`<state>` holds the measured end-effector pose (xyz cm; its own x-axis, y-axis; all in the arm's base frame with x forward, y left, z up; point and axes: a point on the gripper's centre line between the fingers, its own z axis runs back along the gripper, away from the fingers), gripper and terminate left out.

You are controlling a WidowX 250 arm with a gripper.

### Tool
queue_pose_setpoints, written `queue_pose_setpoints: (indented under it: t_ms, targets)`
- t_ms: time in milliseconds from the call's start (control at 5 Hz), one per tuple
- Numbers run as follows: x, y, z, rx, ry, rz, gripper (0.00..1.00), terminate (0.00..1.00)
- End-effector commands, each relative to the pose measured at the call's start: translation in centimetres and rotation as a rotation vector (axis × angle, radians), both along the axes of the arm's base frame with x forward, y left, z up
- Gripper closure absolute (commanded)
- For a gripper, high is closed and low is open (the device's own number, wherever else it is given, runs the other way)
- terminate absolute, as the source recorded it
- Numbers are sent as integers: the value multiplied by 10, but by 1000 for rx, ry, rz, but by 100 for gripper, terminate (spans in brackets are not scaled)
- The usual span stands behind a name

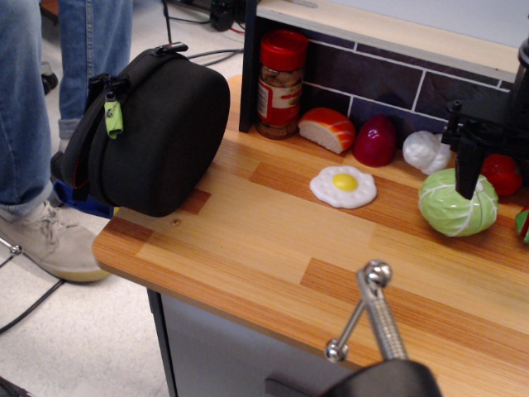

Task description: Zip zipper bag

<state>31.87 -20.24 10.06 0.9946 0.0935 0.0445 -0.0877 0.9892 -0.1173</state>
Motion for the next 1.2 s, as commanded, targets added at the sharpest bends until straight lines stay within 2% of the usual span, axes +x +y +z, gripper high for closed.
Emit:
queue_pose_setpoints:
  t_ms: [0, 200, 400, 600, 1000]
  targets:
    - [0, 0, 0, 0, 0, 0, 0, 0]
    - [-17, 50, 25, -28, -15, 102, 0, 0]
    - [-43, 100, 52, -46, 1, 172, 0, 0]
    - [-63, 147, 70, 6, 0, 225, 0, 0]
    - [-73, 244, 70, 102, 58, 219, 0, 0]
